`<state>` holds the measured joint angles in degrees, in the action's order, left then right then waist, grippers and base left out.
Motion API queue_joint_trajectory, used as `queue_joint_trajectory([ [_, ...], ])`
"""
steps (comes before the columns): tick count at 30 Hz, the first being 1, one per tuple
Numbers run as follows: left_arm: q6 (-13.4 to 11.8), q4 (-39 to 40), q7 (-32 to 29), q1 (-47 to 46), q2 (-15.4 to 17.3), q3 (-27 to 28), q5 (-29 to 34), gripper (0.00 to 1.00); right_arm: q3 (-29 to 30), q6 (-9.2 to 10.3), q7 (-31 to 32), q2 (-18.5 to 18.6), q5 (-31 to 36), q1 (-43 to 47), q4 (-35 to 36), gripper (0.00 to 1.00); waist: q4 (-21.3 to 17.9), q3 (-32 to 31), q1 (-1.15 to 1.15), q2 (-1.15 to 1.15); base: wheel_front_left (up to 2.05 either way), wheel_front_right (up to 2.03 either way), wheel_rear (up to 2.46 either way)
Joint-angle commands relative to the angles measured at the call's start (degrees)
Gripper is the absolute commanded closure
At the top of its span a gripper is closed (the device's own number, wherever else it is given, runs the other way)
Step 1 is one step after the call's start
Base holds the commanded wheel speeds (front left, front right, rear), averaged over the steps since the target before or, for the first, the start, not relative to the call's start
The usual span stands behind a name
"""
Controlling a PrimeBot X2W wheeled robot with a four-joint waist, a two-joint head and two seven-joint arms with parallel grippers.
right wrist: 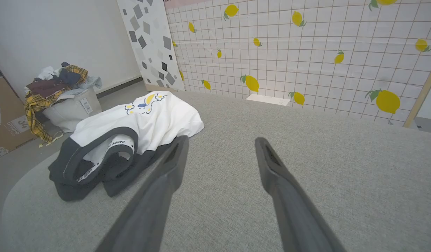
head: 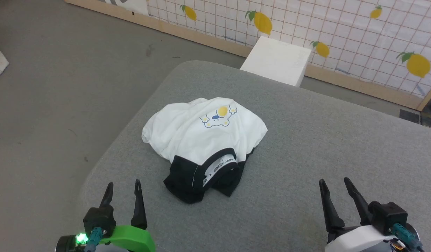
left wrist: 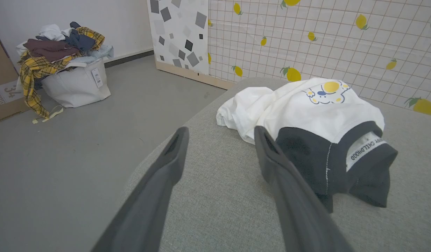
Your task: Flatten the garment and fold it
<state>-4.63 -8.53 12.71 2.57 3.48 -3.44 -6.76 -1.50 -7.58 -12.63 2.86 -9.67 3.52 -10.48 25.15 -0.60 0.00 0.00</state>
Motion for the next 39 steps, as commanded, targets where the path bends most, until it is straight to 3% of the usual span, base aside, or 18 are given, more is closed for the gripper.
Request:
queue_joint_trajectory([
  [1, -0.4, -0.3, 0.5, 0.9, 0.0, -0.2, -1.1, 0.0, 0.0, 0.08, -0.6, 0.0, -0.5, 0.6, -0.3, 0.0, 0.6, 0.1, 0.0, 0.0, 0.0, 0.0, 0.0],
  [16, -1.0, -1.5, 2.3, 1.3, -0.1, -0.6, -1.8, 0.0, 0.1, 0.09, -2.4, 0.0, -1.8, 0.9, -2.2, 0.0, 3.7, 0.2, 0.0, 0.0, 0.0, 0.0, 0.0],
  [28, -0.8, -1.5, 2.3, 0.7, -0.2, -0.6, -1.9, 0.0, -0.3, 0.09, -2.4, 0.0, -1.6, 0.6, -2.2, 0.0, 2.9, 0.6, 0.0, 0.0, 0.0, 0.0, 0.0],
  [33, 1.9, -3.0, 1.5, -3.5, 0.7, -1.3, -3.0, 0.0, -0.7, 0.09, -2.4, 0.0, -1.2, -0.1, -1.9, 0.0, 1.2, 1.3, 0.0, 0.0, 0.0, 0.0, 0.0],
  [39, 6.4, -7.0, -5.6, -17.3, 2.0, -1.6, -6.3, 0.0, -0.6, 0.09, -2.1, 0.0, 0.3, -1.8, -1.7, 0.0, -2.7, 4.7, 0.0, 0.0, 0.0, 0.0, 0.0],
])
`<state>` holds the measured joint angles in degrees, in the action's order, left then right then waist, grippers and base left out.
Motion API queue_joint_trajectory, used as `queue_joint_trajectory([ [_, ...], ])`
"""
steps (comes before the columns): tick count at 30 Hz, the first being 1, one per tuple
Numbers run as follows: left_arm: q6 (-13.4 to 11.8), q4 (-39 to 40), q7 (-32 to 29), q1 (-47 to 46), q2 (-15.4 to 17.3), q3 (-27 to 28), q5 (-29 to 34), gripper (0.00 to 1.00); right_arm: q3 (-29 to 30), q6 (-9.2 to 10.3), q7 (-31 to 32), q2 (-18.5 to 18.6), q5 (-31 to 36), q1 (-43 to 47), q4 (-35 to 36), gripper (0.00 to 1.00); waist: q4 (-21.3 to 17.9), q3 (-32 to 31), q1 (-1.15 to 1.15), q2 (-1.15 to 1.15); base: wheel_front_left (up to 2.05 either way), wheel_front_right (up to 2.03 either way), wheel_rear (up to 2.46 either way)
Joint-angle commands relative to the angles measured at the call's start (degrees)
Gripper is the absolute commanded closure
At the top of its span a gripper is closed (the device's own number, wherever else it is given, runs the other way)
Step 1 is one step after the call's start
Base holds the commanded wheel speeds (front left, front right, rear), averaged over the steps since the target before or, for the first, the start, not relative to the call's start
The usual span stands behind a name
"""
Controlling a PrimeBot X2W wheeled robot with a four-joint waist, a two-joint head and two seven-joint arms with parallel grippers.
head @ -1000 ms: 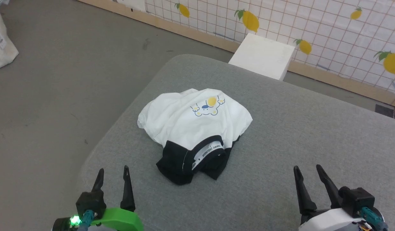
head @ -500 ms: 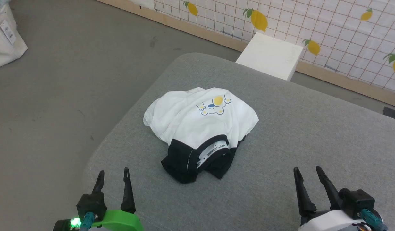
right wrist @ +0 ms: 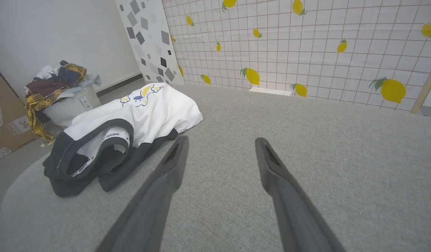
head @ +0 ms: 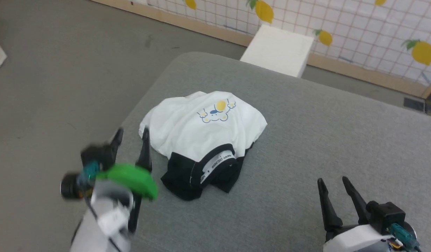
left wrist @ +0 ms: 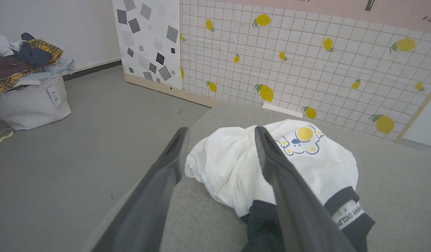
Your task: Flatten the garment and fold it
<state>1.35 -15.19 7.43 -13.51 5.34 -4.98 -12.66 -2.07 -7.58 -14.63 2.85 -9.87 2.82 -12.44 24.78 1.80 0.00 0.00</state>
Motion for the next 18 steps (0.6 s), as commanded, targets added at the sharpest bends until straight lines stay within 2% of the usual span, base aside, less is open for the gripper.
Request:
queue_joint_trajectory([
  [1, 1.1, -2.0, -2.7, -4.1, 0.2, -0.2, -1.4, 0.0, 0.2, 0.09, 0.1, 0.0, 0.9, -1.5, 0.5, 0.0, -3.1, 3.1, 0.0, 0.0, 0.0, 0.0, 0.0],
  [6, 3.3, -10.5, -13.4, -17.1, 0.9, -0.7, -4.6, 0.0, 1.4, 0.09, 1.7, 0.0, 2.9, -2.6, 2.2, 0.0, -7.1, 7.1, 0.0, 0.0, 0.0, 0.0, 0.0],
  [10, 4.0, -19.6, -25.7, -25.0, 1.3, -1.6, -6.9, 0.0, 2.5, 0.09, 2.6, 0.0, 3.8, -2.9, 3.5, 0.0, -10.4, 10.0, 0.0, 0.0, 0.0, 0.0, 0.0],
  [14, 3.3, -26.6, -36.7, -28.7, 2.6, -3.0, -6.8, 0.0, 3.5, 0.09, 3.0, 0.0, 4.4, -3.1, 4.9, 0.0, -13.7, 12.2, 0.0, 0.0, 0.0, 0.0, 0.0],
  [17, 1.6, -30.6, -42.6, -28.9, 3.7, -3.5, -6.3, 0.0, 4.0, 0.09, 3.2, 0.0, 4.6, -3.6, 5.7, 0.0, -15.9, 13.7, 0.0, 0.0, 0.0, 0.0, 0.0],
  [18, 1.6, -33.3, -46.6, -27.7, 3.8, -4.5, -6.2, 0.0, 4.6, 0.09, 3.0, 0.0, 4.4, -3.6, 5.9, 0.0, -16.9, 14.3, 0.0, 0.0, 0.0, 0.0, 0.0],
])
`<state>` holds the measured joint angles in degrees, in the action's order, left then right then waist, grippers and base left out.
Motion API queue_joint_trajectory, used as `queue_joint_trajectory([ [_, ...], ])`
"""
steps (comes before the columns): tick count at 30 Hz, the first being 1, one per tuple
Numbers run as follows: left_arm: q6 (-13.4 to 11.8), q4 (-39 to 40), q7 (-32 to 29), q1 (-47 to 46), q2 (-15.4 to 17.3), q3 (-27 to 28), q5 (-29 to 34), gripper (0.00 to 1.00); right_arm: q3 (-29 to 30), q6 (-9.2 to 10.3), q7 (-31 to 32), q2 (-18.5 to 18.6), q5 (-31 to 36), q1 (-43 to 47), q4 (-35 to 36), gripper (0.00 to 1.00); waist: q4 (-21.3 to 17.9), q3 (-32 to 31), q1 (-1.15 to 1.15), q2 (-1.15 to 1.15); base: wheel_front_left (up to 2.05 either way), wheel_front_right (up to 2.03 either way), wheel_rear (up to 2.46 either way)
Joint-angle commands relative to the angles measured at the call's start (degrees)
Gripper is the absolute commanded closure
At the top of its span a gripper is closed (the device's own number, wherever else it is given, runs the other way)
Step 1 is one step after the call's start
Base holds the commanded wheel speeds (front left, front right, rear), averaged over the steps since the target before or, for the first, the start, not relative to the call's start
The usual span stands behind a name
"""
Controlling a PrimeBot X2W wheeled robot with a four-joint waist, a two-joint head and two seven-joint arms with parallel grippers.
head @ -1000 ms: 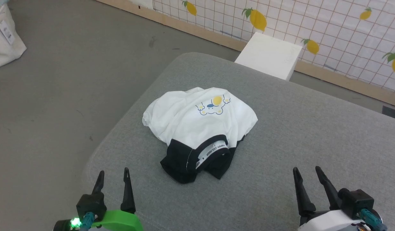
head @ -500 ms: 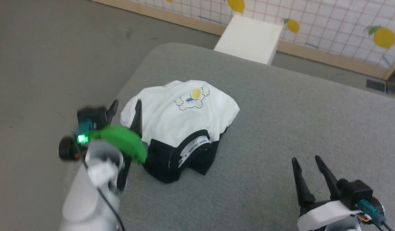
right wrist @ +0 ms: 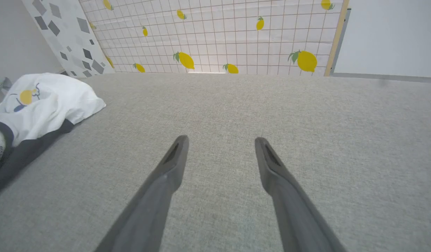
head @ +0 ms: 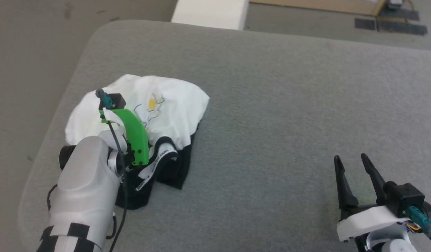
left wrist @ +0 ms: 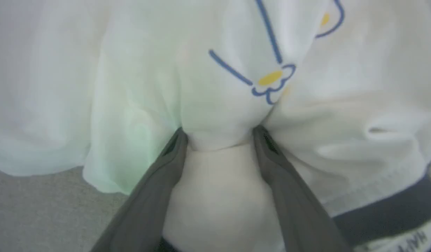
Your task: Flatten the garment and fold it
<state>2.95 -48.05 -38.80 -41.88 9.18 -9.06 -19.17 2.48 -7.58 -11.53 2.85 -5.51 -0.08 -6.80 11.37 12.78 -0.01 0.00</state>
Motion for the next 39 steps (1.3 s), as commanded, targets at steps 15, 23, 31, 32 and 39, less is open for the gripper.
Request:
queue_joint_trajectory([
  [15, 1.2, 2.1, 19.0, 0.8, 1.1, -0.5, 0.7, 1.0, -1.4, 0.09, -1.6, 0.0, -1.7, -1.1, -2.6, 0.0, -2.3, -1.9, 0.01, 0.0, 0.0, 0.0, 0.0],
  [23, 3.9, 8.8, 28.4, -9.5, 2.8, -7.2, 5.0, 1.0, -3.2, 0.09, -2.7, 0.0, -4.5, -0.6, -5.9, 0.0, -4.4, -7.5, 0.01, 0.0, 0.0, 0.0, 0.0],
  [31, 4.5, 15.7, 32.7, -19.4, -0.2, -13.7, 0.4, 1.0, -3.4, 0.09, -3.3, 0.0, -6.1, -0.4, -7.6, 0.0, -10.9, -9.7, 0.01, 0.0, 0.0, 0.0, 0.0],
  [32, 4.5, 16.4, 32.7, -19.8, -0.8, -14.7, -1.1, 1.0, -3.2, 0.09, -3.3, 0.0, -6.1, -0.4, -7.7, 0.0, -11.8, -9.7, 0.01, 0.0, 0.0, 0.0, 0.0],
  [39, 4.5, 15.1, 31.1, -14.8, -2.1, -18.9, -8.3, 1.0, -2.0, 0.09, -3.4, 0.0, -6.2, -0.5, -7.9, 0.0, -17.6, -9.0, 0.01, 0.0, 0.0, 0.0, 0.0],
])
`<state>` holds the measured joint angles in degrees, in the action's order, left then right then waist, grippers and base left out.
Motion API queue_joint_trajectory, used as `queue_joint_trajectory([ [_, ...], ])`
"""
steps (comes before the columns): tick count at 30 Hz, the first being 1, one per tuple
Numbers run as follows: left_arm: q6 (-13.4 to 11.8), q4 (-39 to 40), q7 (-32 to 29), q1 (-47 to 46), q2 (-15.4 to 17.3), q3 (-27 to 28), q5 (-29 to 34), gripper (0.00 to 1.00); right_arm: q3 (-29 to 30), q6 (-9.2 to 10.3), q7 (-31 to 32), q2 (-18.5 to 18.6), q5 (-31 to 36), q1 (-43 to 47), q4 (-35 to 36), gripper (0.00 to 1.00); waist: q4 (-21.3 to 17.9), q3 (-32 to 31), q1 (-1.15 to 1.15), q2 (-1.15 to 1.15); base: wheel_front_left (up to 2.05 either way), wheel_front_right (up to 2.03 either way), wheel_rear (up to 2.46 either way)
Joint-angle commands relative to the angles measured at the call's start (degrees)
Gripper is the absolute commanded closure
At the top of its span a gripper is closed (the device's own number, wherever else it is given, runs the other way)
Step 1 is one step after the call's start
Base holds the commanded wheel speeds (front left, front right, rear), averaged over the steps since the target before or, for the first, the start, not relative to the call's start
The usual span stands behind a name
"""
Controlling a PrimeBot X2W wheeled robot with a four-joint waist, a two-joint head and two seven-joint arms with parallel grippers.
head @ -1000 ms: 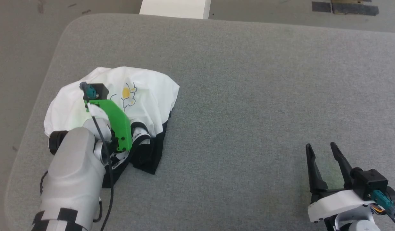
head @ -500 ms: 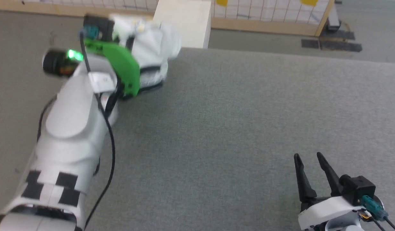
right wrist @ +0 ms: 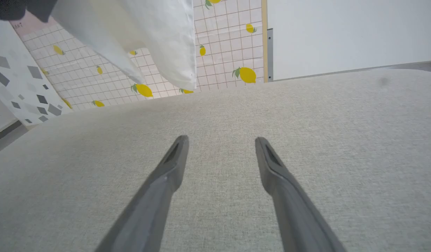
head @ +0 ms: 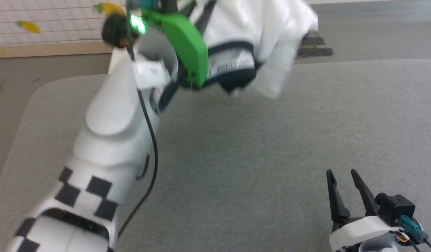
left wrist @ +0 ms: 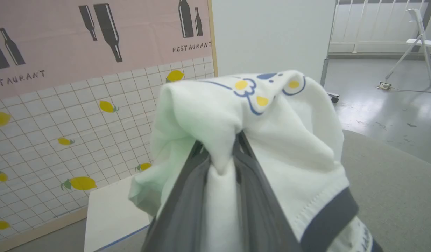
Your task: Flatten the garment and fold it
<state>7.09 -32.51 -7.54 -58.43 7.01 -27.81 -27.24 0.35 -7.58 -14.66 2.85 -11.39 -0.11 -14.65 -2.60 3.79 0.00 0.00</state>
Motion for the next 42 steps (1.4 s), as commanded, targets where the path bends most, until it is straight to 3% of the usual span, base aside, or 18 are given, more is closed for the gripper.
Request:
queue_joint_trajectory([
  [1, 0.4, -1.5, -0.4, 3.5, -0.1, -1.0, -1.0, 1.0, 0.4, 0.09, -0.3, 0.0, -0.2, -0.3, 0.1, 0.0, -4.3, 0.1, 0.0, 0.0, 0.0, 0.0, 0.0],
  [8, 0.4, -8.5, -7.6, 16.0, -0.4, -6.6, -7.0, 1.0, 1.5, 0.09, -0.3, 0.0, -0.2, 0.9, 0.8, 0.0, -6.8, 0.5, 0.0, 0.0, 0.0, 0.0, 0.0],
  [16, -0.2, -13.0, -16.3, 24.0, 0.1, -9.3, -9.5, 1.0, 1.3, 0.09, -0.3, 0.0, -1.0, 1.9, 1.0, 0.0, -4.6, 0.5, 0.0, 0.0, 0.0, 0.0, 0.0],
  [17, -0.3, -12.7, -16.6, 24.4, -0.1, -8.9, -10.2, 0.53, 1.2, 0.09, -0.3, 0.0, -1.1, 2.0, 0.9, 0.0, -4.3, 0.4, 0.0, 0.0, 0.0, 0.0, 0.0],
  [18, -0.7, -12.0, -16.1, 24.7, -0.3, -7.9, -11.3, 0.0, 1.0, 0.09, -0.3, 0.0, -1.2, 2.0, 0.9, 0.0, -3.8, 0.1, 0.0, 0.0, 0.0, 0.0, 0.0],
  [25, -2.0, -3.1, -11.1, 25.7, -1.2, 2.0, -20.8, 0.0, 1.0, 0.09, -0.3, 0.0, -1.1, 2.5, 1.0, 0.0, -1.1, -1.8, 0.0, 0.0, 0.0, 0.0, 0.0],
  [29, -3.7, 3.3, -5.3, 26.7, 0.6, 7.6, -22.9, 0.0, 1.4, 0.09, -0.3, 0.0, -1.2, 2.8, 0.9, 0.0, 0.2, -2.8, 0.0, 0.0, 0.0, 0.0, 0.0],
  [35, -5.7, 10.9, 8.1, 32.3, 6.1, 11.7, -17.7, 0.0, 1.7, 0.09, -0.3, 0.0, -1.4, 2.6, 0.9, 0.0, 1.3, -3.4, 0.0, 0.0, 0.0, 0.0, 0.0],
  [38, -8.2, 13.2, 16.7, 36.7, 8.8, 12.6, -12.4, 0.0, 1.7, 0.09, -0.3, 0.0, -1.3, 2.5, 0.7, 0.0, 1.8, -3.5, 0.0, 0.0, 0.0, 0.0, 0.0],
  [42, -10.2, 15.7, 21.8, 42.5, 10.3, 12.7, -6.4, 0.0, 1.5, 0.09, -0.3, 0.0, -1.5, 2.5, -0.4, 0.0, 2.6, -3.7, 0.0, 0.0, 0.0, 0.0, 0.0],
])
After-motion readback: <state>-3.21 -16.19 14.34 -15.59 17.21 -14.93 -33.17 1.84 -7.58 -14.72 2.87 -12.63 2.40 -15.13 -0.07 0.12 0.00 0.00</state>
